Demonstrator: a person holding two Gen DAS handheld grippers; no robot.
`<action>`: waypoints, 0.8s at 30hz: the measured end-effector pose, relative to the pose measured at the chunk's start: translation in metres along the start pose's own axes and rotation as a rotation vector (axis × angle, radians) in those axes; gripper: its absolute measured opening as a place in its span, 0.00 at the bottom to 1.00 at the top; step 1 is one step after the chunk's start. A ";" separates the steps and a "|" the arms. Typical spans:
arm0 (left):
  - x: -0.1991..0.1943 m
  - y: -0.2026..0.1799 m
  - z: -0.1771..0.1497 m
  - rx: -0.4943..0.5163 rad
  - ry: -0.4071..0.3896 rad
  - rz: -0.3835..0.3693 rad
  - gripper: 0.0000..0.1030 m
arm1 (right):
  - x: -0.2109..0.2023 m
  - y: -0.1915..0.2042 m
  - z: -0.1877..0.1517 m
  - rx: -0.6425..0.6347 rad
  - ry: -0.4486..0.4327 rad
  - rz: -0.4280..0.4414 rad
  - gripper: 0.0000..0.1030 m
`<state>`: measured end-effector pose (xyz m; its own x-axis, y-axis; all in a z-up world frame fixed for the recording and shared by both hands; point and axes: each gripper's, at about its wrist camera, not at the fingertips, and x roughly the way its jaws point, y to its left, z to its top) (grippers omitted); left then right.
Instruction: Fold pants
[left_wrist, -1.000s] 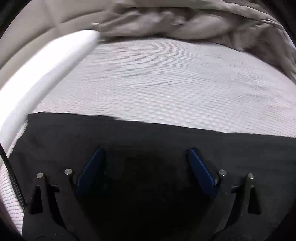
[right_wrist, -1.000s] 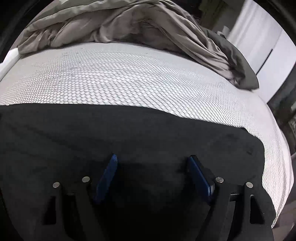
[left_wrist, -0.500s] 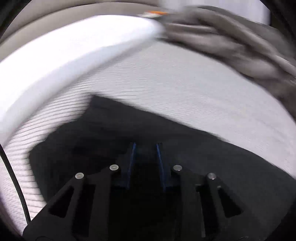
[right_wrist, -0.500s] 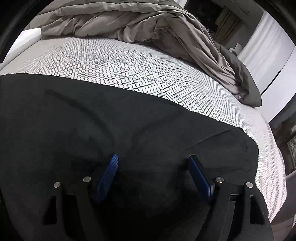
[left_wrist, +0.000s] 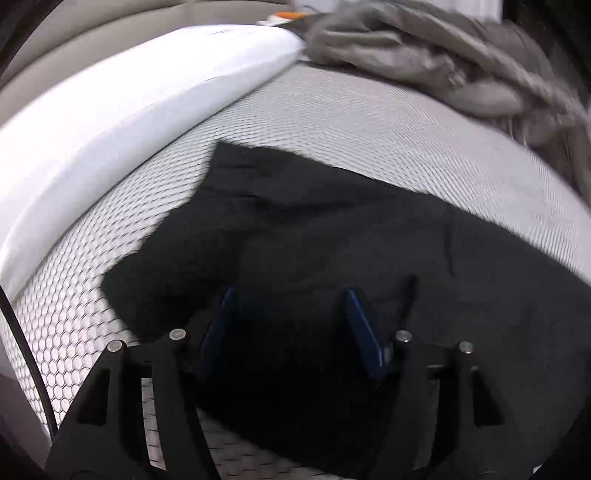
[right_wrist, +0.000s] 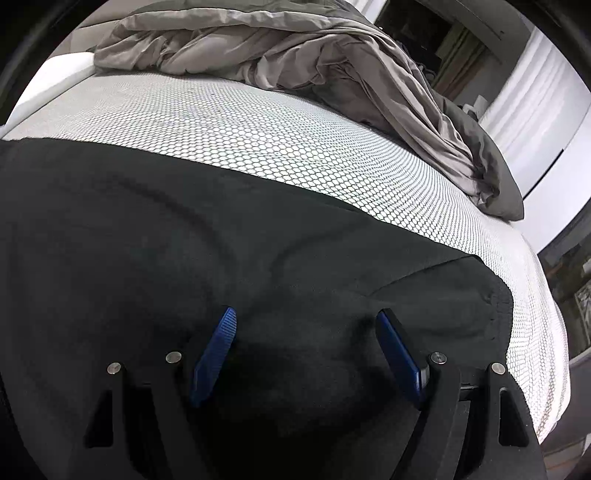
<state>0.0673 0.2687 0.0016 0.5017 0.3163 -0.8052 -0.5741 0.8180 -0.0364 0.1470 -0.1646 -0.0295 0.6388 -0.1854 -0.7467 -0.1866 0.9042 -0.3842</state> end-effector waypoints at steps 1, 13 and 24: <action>-0.003 0.005 -0.001 0.002 -0.006 0.009 0.48 | -0.002 0.000 -0.003 -0.006 -0.002 0.002 0.77; -0.078 -0.006 -0.093 0.234 0.004 -0.058 0.45 | -0.044 0.024 -0.018 -0.027 -0.081 0.253 0.77; -0.149 -0.045 -0.087 0.114 -0.178 -0.165 0.56 | -0.055 0.010 -0.040 -0.006 -0.077 0.280 0.78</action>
<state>-0.0377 0.1429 0.0713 0.6941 0.2458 -0.6766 -0.4039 0.9110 -0.0833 0.0801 -0.1609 -0.0145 0.6169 0.1011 -0.7805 -0.3677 0.9138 -0.1723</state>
